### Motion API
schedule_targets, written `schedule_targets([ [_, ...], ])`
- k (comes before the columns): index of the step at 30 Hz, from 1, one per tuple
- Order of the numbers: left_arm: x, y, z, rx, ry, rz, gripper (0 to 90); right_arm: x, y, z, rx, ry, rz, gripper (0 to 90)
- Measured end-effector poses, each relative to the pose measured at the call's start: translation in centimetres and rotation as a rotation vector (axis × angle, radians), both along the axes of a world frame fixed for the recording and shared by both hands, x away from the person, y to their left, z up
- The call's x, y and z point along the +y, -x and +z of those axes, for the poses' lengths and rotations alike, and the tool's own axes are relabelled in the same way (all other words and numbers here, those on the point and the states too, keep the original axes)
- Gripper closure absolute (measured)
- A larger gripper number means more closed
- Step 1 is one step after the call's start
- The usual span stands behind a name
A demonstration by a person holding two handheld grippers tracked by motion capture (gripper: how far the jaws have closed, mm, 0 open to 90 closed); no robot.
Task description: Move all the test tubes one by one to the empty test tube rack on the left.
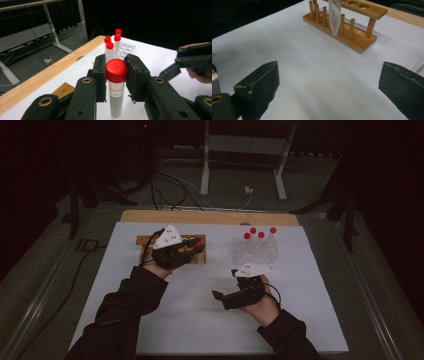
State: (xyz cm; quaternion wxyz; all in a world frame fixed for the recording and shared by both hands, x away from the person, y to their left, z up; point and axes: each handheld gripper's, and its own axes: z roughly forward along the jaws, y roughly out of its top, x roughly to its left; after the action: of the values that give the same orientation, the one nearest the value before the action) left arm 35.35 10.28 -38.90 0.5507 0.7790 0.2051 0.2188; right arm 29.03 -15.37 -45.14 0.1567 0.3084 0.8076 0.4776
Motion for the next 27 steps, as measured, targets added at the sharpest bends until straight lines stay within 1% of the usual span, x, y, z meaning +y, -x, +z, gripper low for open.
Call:
schedule_targets([
  [5, 0.0, -0.9, 0.5, -0.004, 0.012, 0.023, 72.1, -0.4, 0.0, 0.1, -0.004, -0.018, 0.006, 0.0],
  [7, 0.1, -1.2, 0.6, -0.003, 0.021, 0.033, 72.1, -0.4, 0.0, 0.1, -0.002, -0.019, 0.009, 0.0],
  [8, 0.1, -1.4, 0.7, -0.009, 0.021, 0.042, 72.0, -0.4, 0.0, 0.1, -0.007, -0.015, 0.002, 0.0],
  [9, 0.2, -1.7, 0.8, -0.003, 0.025, 0.045, 72.0, -0.4, 0.0, 0.2, -0.008, -0.012, 0.002, 0.0],
  [11, 0.4, -2.2, 0.9, -0.007, 0.03, 0.065, 72.0, -0.5, 0.0, 0.2, -0.012, -0.018, 0.005, 0.0],
  [17, 1.2, -3.7, 1.1, 0.0, 0.052, 0.116, 72.1, -0.5, 0.0, 0.2, -0.011, -0.014, 0.014, 0.0],
  [19, 1.4, -4.2, 1.1, -0.005, 0.051, 0.138, 72.0, -0.5, 0.0, 0.2, -0.012, -0.013, 0.016, 0.0],
  [22, 1.8, -4.9, 1.2, -0.005, 0.067, 0.169, 72.0, -0.6, -0.1, 0.2, -0.012, -0.018, 0.016, 0.0],
  [23, 1.9, -5.1, 1.2, 0.002, 0.08, 0.172, 72.0, -0.6, -0.1, 0.2, -0.012, -0.018, 0.016, 0.0],
  [25, 2.0, -5.6, 1.1, -0.008, 0.074, 0.199, 72.0, -0.7, -0.1, 0.3, -0.009, -0.02, 0.019, 0.0],
  [27, 2.3, -6.0, 1.1, -0.015, 0.077, 0.208, 72.0, -0.7, -0.1, 0.3, -0.007, -0.019, 0.023, 0.0],
])
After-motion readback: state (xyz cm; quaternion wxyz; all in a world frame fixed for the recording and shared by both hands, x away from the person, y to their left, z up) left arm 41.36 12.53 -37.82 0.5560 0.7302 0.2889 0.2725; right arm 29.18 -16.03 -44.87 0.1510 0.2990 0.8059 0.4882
